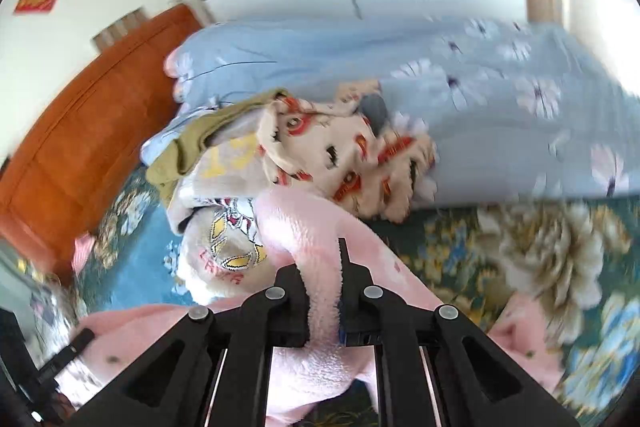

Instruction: Fold clothes

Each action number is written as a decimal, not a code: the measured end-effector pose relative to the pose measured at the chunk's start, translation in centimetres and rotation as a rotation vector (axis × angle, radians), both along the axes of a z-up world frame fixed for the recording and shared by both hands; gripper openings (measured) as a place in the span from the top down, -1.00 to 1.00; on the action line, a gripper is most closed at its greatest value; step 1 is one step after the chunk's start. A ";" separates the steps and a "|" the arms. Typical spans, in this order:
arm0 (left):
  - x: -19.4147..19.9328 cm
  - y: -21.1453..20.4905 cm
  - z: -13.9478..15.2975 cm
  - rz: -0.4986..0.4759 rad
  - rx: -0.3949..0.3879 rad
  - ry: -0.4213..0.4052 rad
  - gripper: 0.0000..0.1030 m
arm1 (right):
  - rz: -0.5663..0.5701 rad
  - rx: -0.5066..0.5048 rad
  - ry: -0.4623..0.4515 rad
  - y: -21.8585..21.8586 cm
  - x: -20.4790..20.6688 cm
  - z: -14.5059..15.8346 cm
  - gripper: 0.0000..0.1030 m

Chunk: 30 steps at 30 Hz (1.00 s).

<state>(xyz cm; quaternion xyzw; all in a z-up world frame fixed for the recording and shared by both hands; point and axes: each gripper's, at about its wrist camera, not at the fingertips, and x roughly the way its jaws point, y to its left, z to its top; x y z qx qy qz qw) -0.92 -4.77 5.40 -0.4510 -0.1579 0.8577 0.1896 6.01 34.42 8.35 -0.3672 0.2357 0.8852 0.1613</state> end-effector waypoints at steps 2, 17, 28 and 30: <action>-0.3 -2.0 -0.1 0.047 0.027 -0.008 0.79 | 0.027 0.018 -0.040 -0.5 -1.0 0.3 0.82; -1.5 -22.5 1.3 0.628 0.115 0.165 0.79 | 0.414 -0.036 0.359 -13.3 -17.2 6.1 0.81; -3.0 -27.1 -15.8 0.806 0.142 -0.346 0.79 | 0.624 0.095 -0.183 -22.8 -26.8 -11.0 0.80; -3.6 -27.0 -15.6 0.799 0.136 -0.348 0.79 | 0.610 0.076 -0.232 -22.7 -27.1 -12.5 0.80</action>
